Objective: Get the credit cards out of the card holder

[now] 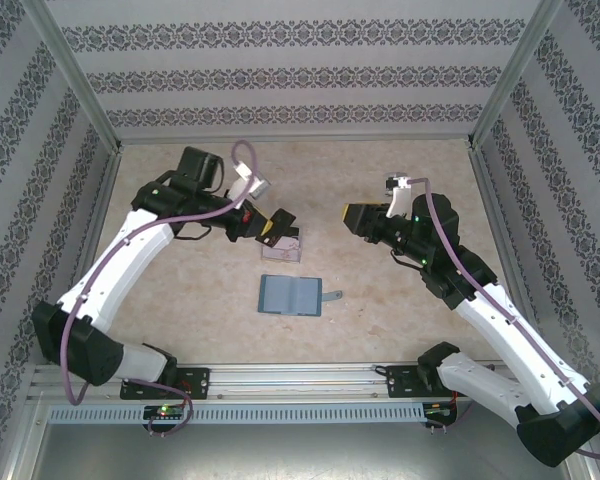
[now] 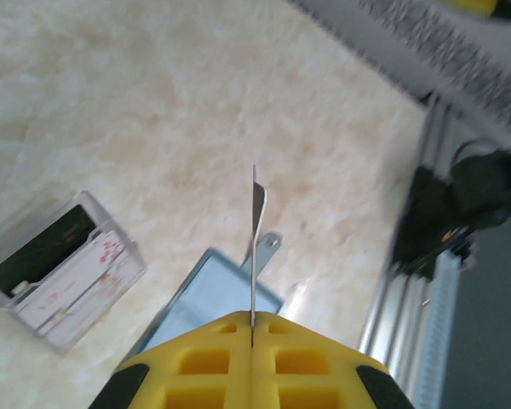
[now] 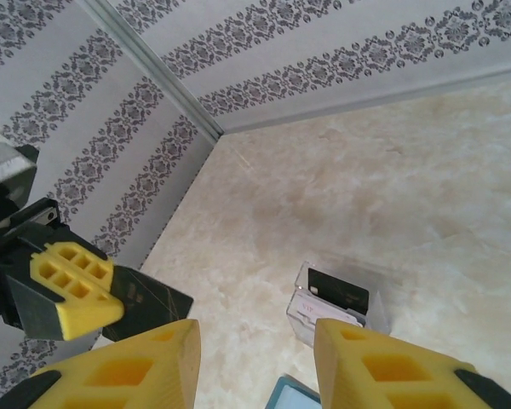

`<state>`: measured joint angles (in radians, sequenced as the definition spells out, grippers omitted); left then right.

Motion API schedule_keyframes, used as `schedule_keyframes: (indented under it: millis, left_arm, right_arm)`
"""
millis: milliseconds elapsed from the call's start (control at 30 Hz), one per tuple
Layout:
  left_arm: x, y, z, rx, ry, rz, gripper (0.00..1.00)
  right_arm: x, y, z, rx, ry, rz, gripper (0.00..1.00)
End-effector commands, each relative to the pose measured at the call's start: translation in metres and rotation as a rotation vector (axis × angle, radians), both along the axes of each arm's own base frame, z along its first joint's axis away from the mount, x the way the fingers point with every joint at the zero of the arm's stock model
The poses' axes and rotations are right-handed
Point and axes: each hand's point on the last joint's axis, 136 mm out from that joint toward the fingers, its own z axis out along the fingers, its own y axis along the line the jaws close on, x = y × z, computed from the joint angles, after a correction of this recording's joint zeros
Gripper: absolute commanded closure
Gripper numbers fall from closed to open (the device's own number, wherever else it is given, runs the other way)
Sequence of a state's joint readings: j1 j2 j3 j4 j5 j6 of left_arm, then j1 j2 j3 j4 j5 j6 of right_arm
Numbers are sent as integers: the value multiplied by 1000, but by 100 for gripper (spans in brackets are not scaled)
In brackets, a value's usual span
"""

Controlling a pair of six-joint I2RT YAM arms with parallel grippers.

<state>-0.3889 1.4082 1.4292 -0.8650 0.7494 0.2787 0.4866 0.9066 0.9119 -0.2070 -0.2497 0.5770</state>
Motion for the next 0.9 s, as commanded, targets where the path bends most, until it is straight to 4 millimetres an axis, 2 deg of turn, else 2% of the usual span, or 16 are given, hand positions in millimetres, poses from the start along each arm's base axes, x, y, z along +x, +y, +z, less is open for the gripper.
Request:
schedule_keyframes:
  millis: [0,267,400,733,867]
  left_arm:
    - [-10,13,-19,242,-111,-143,100]
    - [7,3,-43,436,-244,-407,100]
    - [25,4,-58,526,-252,-507,100]
    - [75,-4,-92,663,-246,-623,100]
    - [87,-7,-105,687,-217,-656,100]
  right_arm:
    - [-1,-2,-7,5,17,9,60]
    - [0,-8,-15,-8,30,4,60]
    - [0,-13,-15,-11,30,-9,60]
    - [5,-17,-17,-7,43,-20,60]
    - [8,-19,-17,-5,50,-29,60]
